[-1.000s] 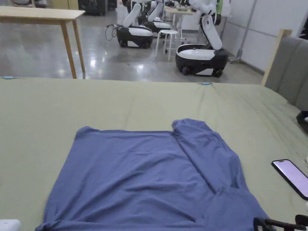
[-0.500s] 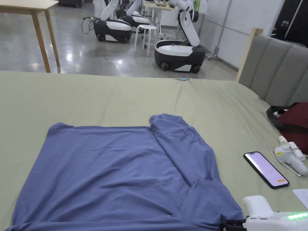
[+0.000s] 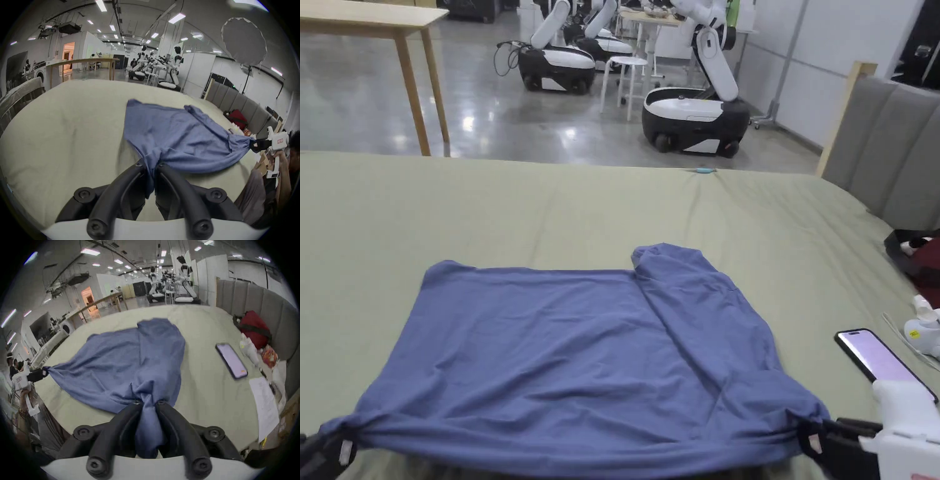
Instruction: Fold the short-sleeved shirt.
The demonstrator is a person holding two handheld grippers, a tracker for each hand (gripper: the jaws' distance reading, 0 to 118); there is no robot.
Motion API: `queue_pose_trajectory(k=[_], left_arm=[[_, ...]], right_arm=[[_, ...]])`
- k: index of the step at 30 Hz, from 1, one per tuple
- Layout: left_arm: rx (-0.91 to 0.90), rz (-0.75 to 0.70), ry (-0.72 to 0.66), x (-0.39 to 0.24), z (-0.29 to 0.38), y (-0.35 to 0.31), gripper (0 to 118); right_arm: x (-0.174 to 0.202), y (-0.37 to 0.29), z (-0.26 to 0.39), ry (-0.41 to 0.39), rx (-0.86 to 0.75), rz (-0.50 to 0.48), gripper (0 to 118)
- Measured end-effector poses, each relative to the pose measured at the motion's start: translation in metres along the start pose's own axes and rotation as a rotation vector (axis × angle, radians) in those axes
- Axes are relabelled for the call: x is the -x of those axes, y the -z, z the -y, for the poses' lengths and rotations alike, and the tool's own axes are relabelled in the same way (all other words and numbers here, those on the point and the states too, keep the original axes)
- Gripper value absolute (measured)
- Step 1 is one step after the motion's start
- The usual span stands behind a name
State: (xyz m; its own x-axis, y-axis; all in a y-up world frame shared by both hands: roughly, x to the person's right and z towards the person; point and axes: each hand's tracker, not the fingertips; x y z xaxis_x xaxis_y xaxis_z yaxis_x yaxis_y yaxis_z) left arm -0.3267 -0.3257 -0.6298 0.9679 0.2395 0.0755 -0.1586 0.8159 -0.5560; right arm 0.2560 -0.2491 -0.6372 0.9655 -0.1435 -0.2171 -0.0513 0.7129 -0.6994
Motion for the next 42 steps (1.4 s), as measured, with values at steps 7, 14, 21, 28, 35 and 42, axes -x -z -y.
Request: queue_pose_trajectory(k=[7, 14, 21, 28, 35, 42], left_arm=[[-0.014, -0.020, 0.000, 0.006, -0.065, 0.055, 7], [0.087, -0.085, -0.028, 0.020, -0.069, 0.144, 7], [0.198, -0.170, -0.036, 0.038, -0.046, 0.199, 7], [0.219, -0.170, -0.025, 0.038, -0.052, 0.198, 45], [0.014, -0.125, -0.037, 0.029, -0.079, 0.131, 116], [-0.136, -0.058, -0.017, -0.002, -0.038, -0.004, 116]], right_arm=[[-0.010, 0.046, -0.082, -0.024, -0.054, -0.005, 10], [-0.029, 0.143, -0.115, 0.044, -0.059, 0.026, 10], [-0.030, 0.222, -0.112, 0.040, 0.067, 0.108, 10], [-0.032, 0.234, -0.114, 0.050, 0.085, 0.116, 46], [-0.016, 0.127, -0.105, -0.031, -0.132, 0.136, 115], [0.020, -0.024, -0.028, 0.018, -0.312, 0.087, 99]])
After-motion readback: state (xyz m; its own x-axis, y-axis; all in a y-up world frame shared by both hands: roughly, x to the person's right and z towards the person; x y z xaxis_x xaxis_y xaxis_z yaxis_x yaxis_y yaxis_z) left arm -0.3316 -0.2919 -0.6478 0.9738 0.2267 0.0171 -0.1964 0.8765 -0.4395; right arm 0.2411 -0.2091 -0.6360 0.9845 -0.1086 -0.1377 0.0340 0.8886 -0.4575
